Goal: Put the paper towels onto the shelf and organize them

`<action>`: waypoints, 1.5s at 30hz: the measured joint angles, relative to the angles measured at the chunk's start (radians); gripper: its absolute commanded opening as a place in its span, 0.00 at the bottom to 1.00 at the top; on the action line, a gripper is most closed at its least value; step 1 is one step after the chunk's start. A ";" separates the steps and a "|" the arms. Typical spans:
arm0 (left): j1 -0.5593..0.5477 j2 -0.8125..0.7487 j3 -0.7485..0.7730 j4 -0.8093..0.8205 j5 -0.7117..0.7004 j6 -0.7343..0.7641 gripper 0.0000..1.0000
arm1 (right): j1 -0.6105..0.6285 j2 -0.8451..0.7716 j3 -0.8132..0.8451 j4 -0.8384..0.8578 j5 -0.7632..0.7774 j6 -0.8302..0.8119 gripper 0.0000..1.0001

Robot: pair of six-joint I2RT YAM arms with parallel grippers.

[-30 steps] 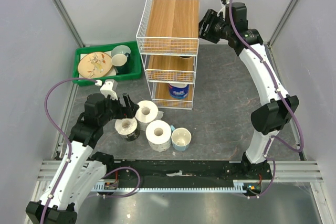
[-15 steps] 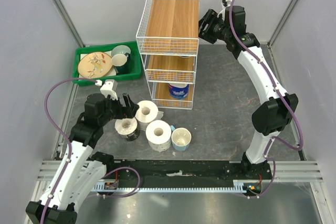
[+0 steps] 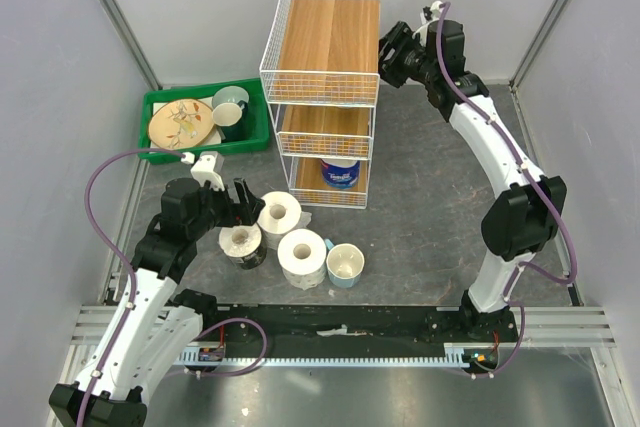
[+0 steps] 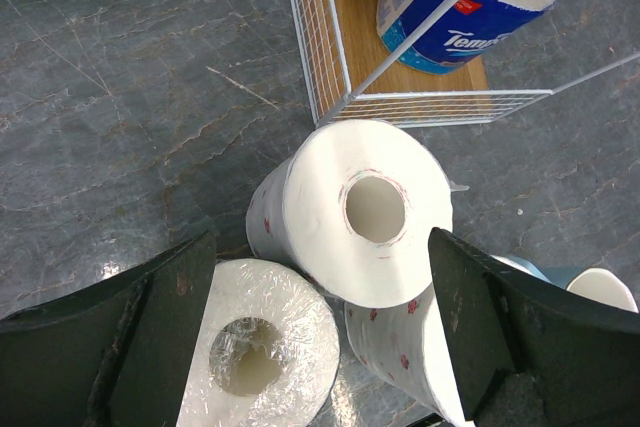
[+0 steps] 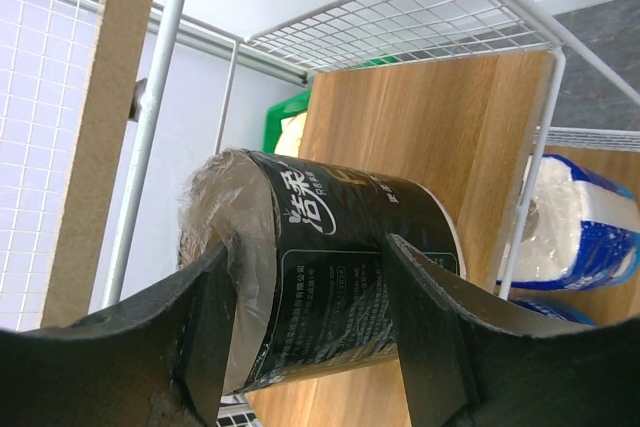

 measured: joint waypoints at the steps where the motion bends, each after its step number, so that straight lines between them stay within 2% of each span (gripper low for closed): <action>1: 0.000 0.000 0.000 0.000 0.000 0.000 0.94 | 0.000 -0.003 -0.008 0.010 -0.001 0.008 0.66; 10: 0.000 0.000 0.000 0.000 -0.001 0.000 0.94 | -0.018 -0.037 -0.065 0.054 -0.002 0.051 0.75; 20: 0.000 0.000 0.000 0.000 -0.001 0.000 0.94 | -0.096 -0.137 -0.161 0.110 -0.021 0.081 0.77; 26: 0.000 0.000 0.000 0.000 -0.001 0.000 0.94 | -0.145 -0.259 -0.299 0.119 -0.025 0.073 0.78; 31: 0.000 0.000 0.000 0.000 -0.001 0.000 0.94 | -0.150 -0.441 -0.449 0.019 0.021 0.002 0.80; 35: 0.000 0.000 0.000 0.000 -0.003 0.000 0.94 | -0.125 -0.675 -0.583 -0.111 0.094 -0.072 0.80; 39: 0.000 0.000 0.000 0.000 -0.003 0.000 0.94 | -0.062 -0.879 -0.654 -0.237 0.158 -0.126 0.80; 45: 0.000 -0.001 0.000 0.000 -0.005 -0.001 0.93 | 0.058 -1.030 -0.731 -0.407 0.188 -0.158 0.80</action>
